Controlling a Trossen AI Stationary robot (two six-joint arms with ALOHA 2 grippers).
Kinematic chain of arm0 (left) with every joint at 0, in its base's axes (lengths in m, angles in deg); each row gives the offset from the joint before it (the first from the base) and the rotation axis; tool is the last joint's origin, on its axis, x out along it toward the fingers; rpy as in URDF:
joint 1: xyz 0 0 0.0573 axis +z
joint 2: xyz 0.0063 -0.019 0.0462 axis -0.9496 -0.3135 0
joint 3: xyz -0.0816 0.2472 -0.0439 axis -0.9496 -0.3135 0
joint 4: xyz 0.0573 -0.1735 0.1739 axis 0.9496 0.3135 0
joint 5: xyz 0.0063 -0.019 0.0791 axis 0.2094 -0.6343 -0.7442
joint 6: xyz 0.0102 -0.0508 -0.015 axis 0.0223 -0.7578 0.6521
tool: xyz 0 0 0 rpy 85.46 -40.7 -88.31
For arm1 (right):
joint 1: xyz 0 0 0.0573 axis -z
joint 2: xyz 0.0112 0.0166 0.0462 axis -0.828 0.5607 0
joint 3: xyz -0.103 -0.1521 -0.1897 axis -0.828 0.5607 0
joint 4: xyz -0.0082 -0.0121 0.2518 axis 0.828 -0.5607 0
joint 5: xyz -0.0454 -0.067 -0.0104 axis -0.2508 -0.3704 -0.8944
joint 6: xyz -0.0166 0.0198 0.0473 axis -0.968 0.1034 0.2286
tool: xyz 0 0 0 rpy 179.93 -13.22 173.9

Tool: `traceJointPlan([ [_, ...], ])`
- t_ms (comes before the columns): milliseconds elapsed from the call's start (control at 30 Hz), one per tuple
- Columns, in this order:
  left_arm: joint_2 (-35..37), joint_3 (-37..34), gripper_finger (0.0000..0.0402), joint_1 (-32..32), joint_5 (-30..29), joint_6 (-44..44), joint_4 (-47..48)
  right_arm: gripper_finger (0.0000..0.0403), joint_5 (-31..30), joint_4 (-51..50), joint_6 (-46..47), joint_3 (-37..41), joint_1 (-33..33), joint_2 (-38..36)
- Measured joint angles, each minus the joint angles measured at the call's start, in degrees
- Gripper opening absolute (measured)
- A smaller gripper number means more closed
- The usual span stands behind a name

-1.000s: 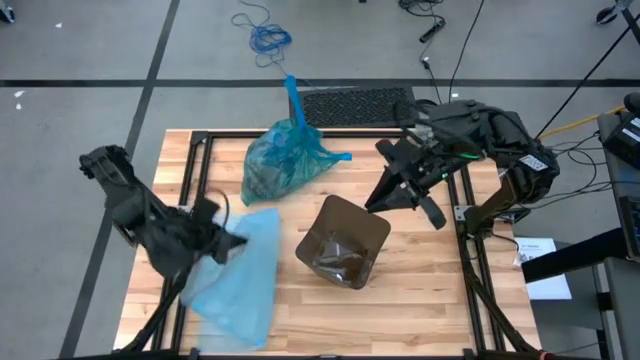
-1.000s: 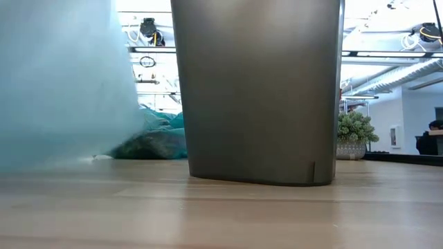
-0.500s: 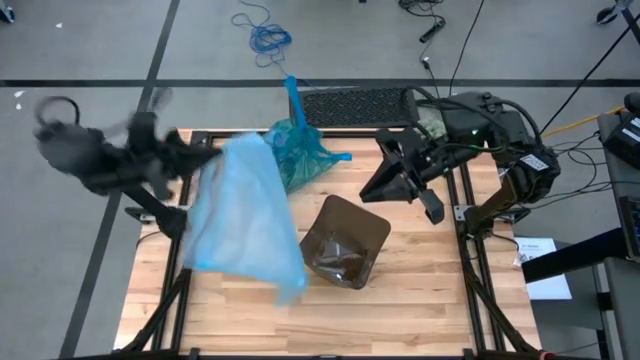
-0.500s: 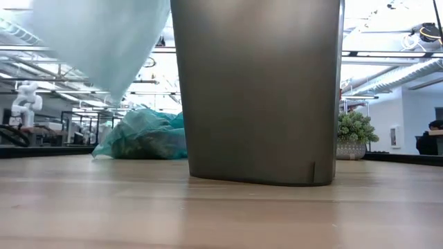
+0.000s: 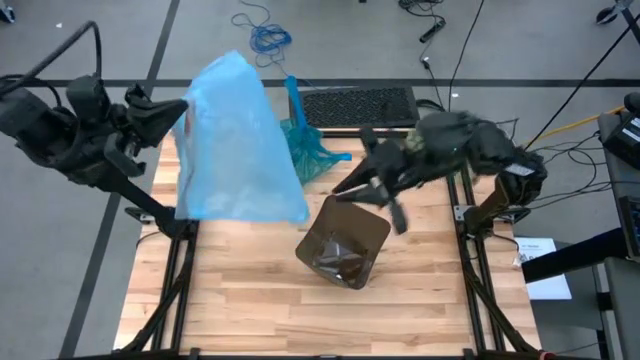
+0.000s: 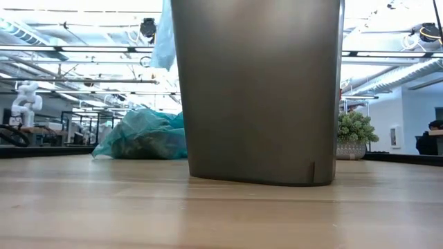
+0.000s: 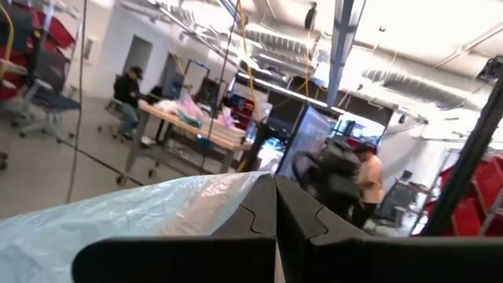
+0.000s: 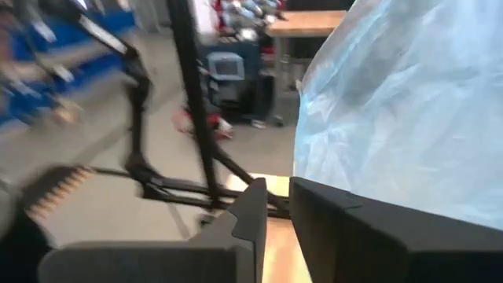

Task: Place trash/remove bag and relplace
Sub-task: Insert the new trash bag into the trash bin

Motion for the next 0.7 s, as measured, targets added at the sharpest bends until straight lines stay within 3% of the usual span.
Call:
traceJointPlan([
  [267, -2.0, 4.5, 0.0, 3.3, 0.1, 7.6, -1.5, 0.0127, -24.3, 1.2, -11.4, 0.0, -6.2, 7.1],
  [467, -3.2, 8.5, 0.0, 4.7, 0.1, 13.8, -3.0, 0.0196, -44.8, 8.8, -18.9, 0.0, -10.3, 12.7],
  [700, -4.4, 12.0, 0.0, 6.0, -4.6, 21.3, -4.1, 0.0239, -62.0, 24.1, -42.4, 0.0, -13.9, 19.4],
])
